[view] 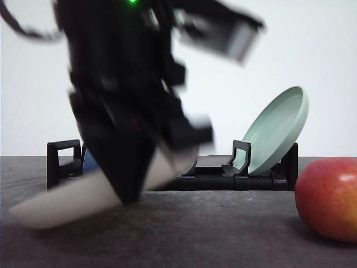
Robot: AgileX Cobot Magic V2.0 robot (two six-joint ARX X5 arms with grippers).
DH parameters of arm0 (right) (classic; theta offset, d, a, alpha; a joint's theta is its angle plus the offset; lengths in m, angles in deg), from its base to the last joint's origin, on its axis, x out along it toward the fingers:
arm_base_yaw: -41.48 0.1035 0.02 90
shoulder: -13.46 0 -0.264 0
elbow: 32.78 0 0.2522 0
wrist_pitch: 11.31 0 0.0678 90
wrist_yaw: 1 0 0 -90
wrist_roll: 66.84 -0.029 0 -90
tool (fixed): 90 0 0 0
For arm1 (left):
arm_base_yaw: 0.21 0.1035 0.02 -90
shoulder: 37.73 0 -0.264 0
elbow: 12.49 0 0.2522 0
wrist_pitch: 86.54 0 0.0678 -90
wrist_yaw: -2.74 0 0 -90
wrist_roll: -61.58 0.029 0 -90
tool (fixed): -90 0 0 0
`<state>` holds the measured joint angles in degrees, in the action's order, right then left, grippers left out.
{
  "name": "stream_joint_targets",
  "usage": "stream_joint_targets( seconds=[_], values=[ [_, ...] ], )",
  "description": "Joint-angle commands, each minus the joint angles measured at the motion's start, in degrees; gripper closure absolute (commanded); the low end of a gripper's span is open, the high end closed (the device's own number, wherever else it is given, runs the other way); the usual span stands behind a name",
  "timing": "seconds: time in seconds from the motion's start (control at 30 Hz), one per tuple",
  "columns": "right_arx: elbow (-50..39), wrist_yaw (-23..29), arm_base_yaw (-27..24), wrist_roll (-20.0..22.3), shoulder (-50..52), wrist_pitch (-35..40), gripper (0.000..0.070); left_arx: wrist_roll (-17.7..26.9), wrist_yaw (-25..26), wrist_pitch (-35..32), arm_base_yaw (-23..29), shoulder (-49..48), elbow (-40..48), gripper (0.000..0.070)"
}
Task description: Place pomegranate in white plate
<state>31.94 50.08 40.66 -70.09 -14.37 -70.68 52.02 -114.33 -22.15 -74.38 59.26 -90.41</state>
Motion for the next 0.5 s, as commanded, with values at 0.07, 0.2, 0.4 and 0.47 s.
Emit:
stream_joint_targets(
  seconds=[0.07,0.2,0.4,0.47],
  values=[
    [0.90,-0.07,-0.07,0.24,-0.15,0.61,0.0035,1.38,-0.30,-1.23,-1.78,4.09,-0.59,0.0700],
    [0.90,-0.07,-0.07,0.24,-0.15,0.59,0.0035,1.36,-0.07,-1.84,-2.08,5.95,-0.59,0.0700],
    [0.90,-0.09,-0.07,-0.22,-0.15,0.57,0.0035,1.27,-0.09,-3.00,-2.08,6.08,-0.61,0.0543],
    [0.90,-0.09,-0.07,-0.24,-0.15,0.57,0.0035,1.20,-0.09,-2.80,-2.08,6.08,-0.61,0.0365]
  ],
)
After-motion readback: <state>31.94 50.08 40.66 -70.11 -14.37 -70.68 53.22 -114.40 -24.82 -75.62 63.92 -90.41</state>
